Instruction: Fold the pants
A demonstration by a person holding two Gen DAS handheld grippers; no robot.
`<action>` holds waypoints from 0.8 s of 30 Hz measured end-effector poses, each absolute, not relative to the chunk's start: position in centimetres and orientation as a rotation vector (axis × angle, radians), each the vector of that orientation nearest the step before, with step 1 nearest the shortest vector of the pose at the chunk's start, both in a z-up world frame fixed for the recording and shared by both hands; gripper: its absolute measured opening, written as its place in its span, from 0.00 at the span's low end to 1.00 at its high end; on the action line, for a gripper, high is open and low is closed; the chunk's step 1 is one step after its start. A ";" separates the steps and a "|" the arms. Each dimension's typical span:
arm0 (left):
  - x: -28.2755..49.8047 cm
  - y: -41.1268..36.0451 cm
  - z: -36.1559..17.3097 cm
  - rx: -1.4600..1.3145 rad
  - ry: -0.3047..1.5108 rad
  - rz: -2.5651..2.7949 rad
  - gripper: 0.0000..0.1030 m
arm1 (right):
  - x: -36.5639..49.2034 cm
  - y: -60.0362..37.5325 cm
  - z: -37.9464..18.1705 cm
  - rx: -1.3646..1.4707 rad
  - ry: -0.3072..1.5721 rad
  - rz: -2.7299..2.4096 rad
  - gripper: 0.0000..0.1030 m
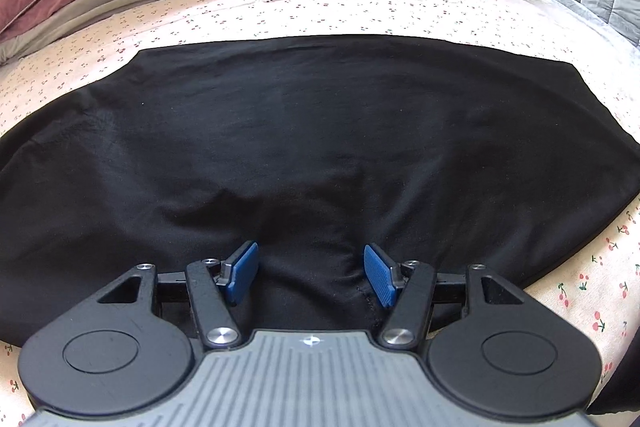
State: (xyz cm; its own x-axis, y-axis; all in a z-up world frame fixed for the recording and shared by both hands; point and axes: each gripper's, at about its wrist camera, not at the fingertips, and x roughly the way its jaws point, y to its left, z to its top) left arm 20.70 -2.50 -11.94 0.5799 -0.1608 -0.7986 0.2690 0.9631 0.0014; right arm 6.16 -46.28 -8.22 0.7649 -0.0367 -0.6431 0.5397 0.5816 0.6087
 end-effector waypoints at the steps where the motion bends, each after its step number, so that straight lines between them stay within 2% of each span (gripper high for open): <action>1: 20.7 -2.5 -11.9 0.130 0.923 -0.254 0.58 | 6.3 -46.1 -8.2 0.884 0.620 -0.374 0.52; 6: 20.5 -2.4 -11.9 0.137 0.932 -0.261 0.58 | 6.8 -44.9 -8.2 0.829 0.591 -0.421 0.50; 9: 20.7 -2.1 -11.8 0.125 0.936 -0.266 0.58 | 6.4 -44.6 -8.1 0.808 0.579 -0.492 0.27; 11: 20.7 -2.1 -11.9 0.128 0.933 -0.270 0.58 | 6.1 -44.8 -8.2 0.822 0.569 -0.510 0.26; 13: 20.8 -2.2 -11.9 0.136 0.928 -0.271 0.58 | 6.4 -44.7 -8.4 0.801 0.573 -0.496 0.30; 16: 20.8 -2.2 -11.9 0.127 0.932 -0.268 0.58 | 7.0 -44.2 -8.5 0.768 0.569 -0.494 0.28; 17: 20.9 -2.2 -11.9 0.123 0.934 -0.267 0.58 | 7.2 -44.1 -8.4 0.758 0.572 -0.492 0.23; 18: 20.9 -2.2 -11.9 0.121 0.934 -0.266 0.58 | 7.3 -44.2 -8.4 0.767 0.577 -0.474 0.04; 24: 21.1 -1.6 -11.6 0.078 0.949 -0.273 0.58 | 7.6 -42.8 -7.0 0.711 0.534 -0.477 0.02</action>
State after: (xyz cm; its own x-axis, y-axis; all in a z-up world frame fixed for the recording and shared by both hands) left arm 21.13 -1.63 -11.60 0.5513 -0.1966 -0.8108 0.2643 0.9629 -0.0538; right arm 7.61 -42.80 -7.00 0.7648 -0.2263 -0.6032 0.5744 0.6635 0.4794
